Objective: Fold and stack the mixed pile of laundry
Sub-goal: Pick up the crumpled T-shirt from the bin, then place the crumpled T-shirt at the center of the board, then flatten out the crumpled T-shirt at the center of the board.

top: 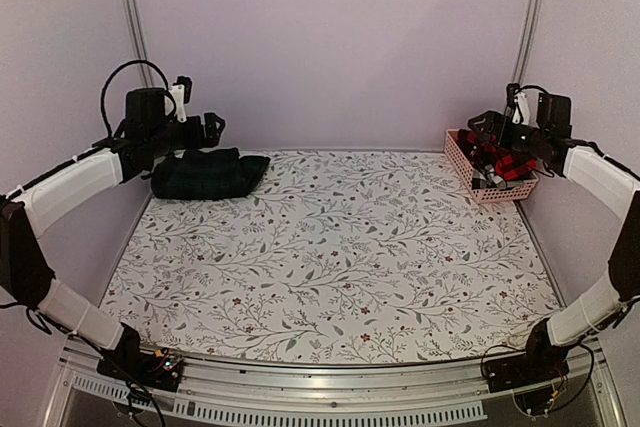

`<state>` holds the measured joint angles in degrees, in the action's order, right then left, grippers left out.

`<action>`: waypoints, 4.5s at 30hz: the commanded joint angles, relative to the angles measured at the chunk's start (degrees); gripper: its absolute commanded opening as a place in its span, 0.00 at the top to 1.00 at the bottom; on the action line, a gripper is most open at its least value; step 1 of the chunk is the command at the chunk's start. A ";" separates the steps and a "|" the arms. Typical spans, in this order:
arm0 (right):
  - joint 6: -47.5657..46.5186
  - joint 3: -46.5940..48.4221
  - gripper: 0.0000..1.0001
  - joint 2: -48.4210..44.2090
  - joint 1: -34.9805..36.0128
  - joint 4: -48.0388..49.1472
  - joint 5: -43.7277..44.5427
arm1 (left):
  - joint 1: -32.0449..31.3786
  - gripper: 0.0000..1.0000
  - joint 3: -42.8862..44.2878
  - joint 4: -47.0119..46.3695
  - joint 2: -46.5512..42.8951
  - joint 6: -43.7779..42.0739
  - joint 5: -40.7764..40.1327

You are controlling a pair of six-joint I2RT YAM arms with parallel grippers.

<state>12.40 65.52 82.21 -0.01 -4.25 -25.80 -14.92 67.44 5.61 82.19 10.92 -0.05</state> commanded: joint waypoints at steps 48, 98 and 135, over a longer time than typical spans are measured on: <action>-3.28 42.56 1.00 22.56 -10.80 7.71 14.90 | -2.04 0.00 -7.41 -7.89 -3.62 6.53 -2.88; 2.55 1.52 0.19 4.93 17.65 4.50 -9.19 | -8.18 0.00 -8.02 5.41 1.16 6.10 4.14; -17.87 -16.40 0.25 2.50 43.67 -16.31 6.59 | -48.16 0.33 -16.74 -13.51 16.55 -5.75 17.93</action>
<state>-7.20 47.68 84.73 46.78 -20.16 -19.53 -60.84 47.11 -0.89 94.78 7.75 15.81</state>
